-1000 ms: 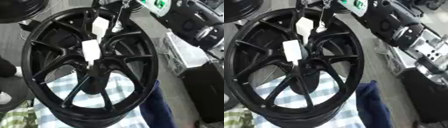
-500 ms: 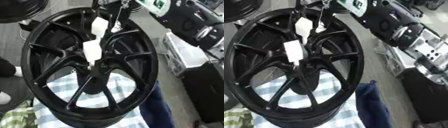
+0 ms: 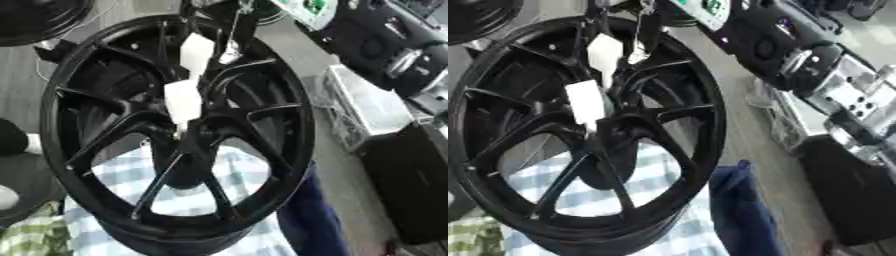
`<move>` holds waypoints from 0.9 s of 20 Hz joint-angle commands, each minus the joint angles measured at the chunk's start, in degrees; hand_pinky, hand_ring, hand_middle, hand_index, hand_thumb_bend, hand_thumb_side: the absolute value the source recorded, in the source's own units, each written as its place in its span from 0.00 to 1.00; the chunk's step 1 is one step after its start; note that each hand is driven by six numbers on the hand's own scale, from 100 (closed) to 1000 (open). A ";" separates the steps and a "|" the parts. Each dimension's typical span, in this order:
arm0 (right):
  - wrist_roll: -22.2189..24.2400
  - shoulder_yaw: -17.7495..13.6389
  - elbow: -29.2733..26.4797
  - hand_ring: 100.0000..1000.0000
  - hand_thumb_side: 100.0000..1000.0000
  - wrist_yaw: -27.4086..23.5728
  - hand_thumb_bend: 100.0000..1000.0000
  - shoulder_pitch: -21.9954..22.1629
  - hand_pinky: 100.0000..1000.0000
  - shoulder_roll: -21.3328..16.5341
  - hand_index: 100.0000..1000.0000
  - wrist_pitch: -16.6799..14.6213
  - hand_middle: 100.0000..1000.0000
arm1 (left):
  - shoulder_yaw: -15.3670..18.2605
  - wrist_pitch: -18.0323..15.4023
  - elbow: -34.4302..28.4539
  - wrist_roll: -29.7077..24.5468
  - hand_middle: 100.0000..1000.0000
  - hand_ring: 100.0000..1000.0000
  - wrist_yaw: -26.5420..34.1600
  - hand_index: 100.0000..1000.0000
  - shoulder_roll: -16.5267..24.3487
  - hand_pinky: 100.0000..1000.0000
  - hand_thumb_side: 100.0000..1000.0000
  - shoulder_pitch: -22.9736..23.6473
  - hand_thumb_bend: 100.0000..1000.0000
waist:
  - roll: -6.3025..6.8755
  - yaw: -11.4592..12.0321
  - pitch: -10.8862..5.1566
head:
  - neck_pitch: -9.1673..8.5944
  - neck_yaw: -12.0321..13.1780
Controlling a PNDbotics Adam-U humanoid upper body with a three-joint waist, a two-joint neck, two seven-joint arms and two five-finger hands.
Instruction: Pull the pin out of the wheel hub.
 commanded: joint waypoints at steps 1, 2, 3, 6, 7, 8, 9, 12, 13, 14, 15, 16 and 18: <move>12.18 -1.46 -0.33 0.63 0.00 0.24 0.34 -1.75 0.82 -0.79 0.42 -12.05 0.42 | 0.51 -0.07 -0.64 -0.15 0.69 0.66 -0.10 0.66 0.92 0.75 0.74 -0.36 0.07 | 0.28 0.05 -1.43 | 0.30 -0.29; 12.18 -1.62 -0.36 0.63 0.00 0.29 0.34 -1.85 0.82 -0.80 0.42 -12.05 0.42 | 0.52 -0.06 -0.63 -0.15 0.69 0.66 -0.11 0.66 0.92 0.75 0.74 -0.34 0.07 | 0.26 0.04 -1.44 | 0.31 -0.32; 12.18 -1.77 -0.41 0.62 0.00 0.33 0.34 -1.93 0.82 -0.81 0.41 -12.04 0.42 | 0.53 -0.05 -0.63 -0.15 0.69 0.66 -0.11 0.66 0.92 0.75 0.74 -0.33 0.06 | 0.25 0.03 -1.45 | 0.32 -0.33; 12.18 -2.23 -0.48 0.62 0.00 0.40 0.34 -2.21 0.82 -0.83 0.41 -11.89 0.42 | 0.57 -0.03 -0.61 -0.14 0.69 0.66 -0.13 0.66 0.92 0.75 0.75 -0.28 0.06 | 0.26 -0.01 -1.47 | 0.29 -0.38; 12.18 -2.33 -0.53 0.62 0.00 0.45 0.34 -2.26 0.82 -0.86 0.41 -11.88 0.42 | 0.58 -0.02 -0.60 -0.14 0.69 0.66 -0.13 0.66 0.92 0.75 0.75 -0.26 0.06 | 0.27 -0.03 -1.48 | 0.29 -0.40; 12.18 -2.46 -0.62 0.62 0.00 0.51 0.35 -2.34 0.82 -0.97 0.41 -11.88 0.42 | 0.59 -0.02 -0.59 -0.14 0.69 0.66 -0.13 0.66 0.92 0.75 0.75 -0.24 0.06 | 0.28 -0.04 -1.49 | 0.32 -0.40; 12.18 -2.62 -0.74 0.62 0.00 0.57 0.35 -2.40 0.82 -1.09 0.41 -11.88 0.42 | 0.61 -0.02 -0.57 -0.13 0.69 0.66 -0.13 0.66 0.93 0.75 0.75 -0.21 0.06 | 0.29 -0.06 -1.50 | 0.35 -0.39; 12.18 -3.29 -1.16 0.62 0.00 0.64 0.35 -2.65 0.81 -1.64 0.40 -11.76 0.42 | 0.66 -0.06 -0.58 -0.09 0.69 0.65 -0.13 0.66 0.97 0.75 0.75 -0.20 0.06 | 0.31 -0.19 -1.59 | 0.40 -0.35; 12.18 -3.47 -1.35 0.62 0.00 0.62 0.35 -2.68 0.81 -1.86 0.40 -11.69 0.41 | 0.67 -0.07 -0.59 -0.08 0.69 0.65 -0.14 0.66 0.98 0.75 0.75 -0.21 0.06 | 0.30 -0.23 -1.62 | 0.41 -0.33; 12.18 -3.61 -1.55 0.62 0.00 0.58 0.35 -2.70 0.81 -2.05 0.40 -11.61 0.41 | 0.66 -0.07 -0.58 -0.08 0.69 0.65 -0.14 0.66 0.99 0.75 0.75 -0.21 0.06 | 0.30 -0.27 -1.65 | 0.42 -0.31; 12.18 -3.69 -1.74 0.62 0.00 0.53 0.35 -2.72 0.81 -2.22 0.40 -11.53 0.41 | 0.66 -0.06 -0.58 -0.09 0.69 0.65 -0.14 0.66 1.00 0.75 0.75 -0.21 0.06 | 0.30 -0.31 -1.67 | 0.42 -0.30; 12.18 -3.76 -1.95 0.62 0.00 0.47 0.35 -2.74 0.81 -2.38 0.40 -11.45 0.41 | 0.64 -0.05 -0.57 -0.10 0.69 0.65 -0.14 0.66 1.01 0.75 0.75 -0.21 0.06 | 0.32 -0.34 -1.70 | 0.42 -0.28; 12.18 -4.01 -2.42 0.62 0.00 0.19 0.35 -2.78 0.81 -2.79 0.40 -11.21 0.41 | 0.62 -0.06 -0.56 -0.14 0.69 0.65 -0.15 0.66 1.04 0.75 0.75 -0.20 0.06 | 0.38 -0.39 -1.75 | 0.48 -0.23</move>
